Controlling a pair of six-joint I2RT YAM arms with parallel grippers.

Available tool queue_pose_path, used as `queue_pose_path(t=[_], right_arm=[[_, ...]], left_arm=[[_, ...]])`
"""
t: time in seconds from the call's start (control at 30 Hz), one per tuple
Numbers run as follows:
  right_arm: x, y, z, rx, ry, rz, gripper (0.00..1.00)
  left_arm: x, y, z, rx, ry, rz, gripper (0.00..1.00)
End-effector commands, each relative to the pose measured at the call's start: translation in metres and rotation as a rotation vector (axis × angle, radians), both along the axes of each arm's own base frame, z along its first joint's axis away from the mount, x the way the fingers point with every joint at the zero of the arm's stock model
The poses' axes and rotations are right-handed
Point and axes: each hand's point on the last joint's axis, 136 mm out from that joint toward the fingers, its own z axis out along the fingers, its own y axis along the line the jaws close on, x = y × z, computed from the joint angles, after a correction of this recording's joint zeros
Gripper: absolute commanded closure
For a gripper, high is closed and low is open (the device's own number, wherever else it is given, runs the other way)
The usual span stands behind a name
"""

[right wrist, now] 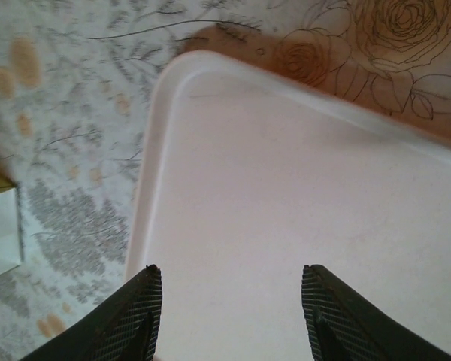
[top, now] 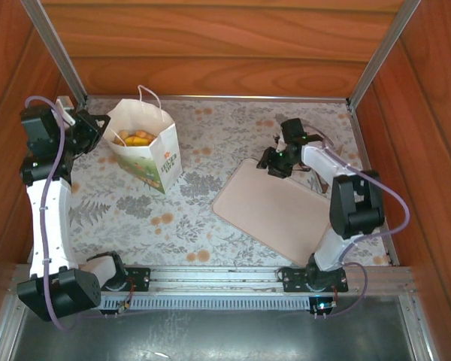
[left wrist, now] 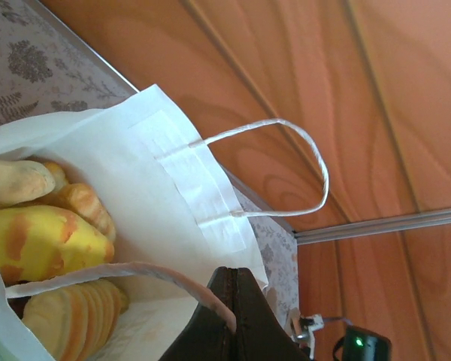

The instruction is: Take the fake bread out of the paper bag

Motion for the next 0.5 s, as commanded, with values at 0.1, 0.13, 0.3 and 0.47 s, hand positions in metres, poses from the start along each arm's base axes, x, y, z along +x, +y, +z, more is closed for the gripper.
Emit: queue_pose_path(t=[0.1,0.13,0.3,0.47], right_arm=[[0.015,0.031,-0.013,0.001,0.054,0.039,0.48],[0.018,0.035,-0.016,-0.011,0.060,0.030,0.50],[0.033,0.062,-0.017,-0.055,0.026,0.024,0.55],[0.041,0.066,-0.027,-0.167,0.043,-0.041,0.58]], left_arm=[[0.000,0.005,-0.002,0.010,0.008,-0.004,1.00],[0.001,0.005,-0.002,0.013,0.008,-0.005,1.00],[0.001,0.007,-0.004,0.027,0.007,0.003,1.00],[0.000,0.007,-0.006,0.031,0.008,0.004,1.00]])
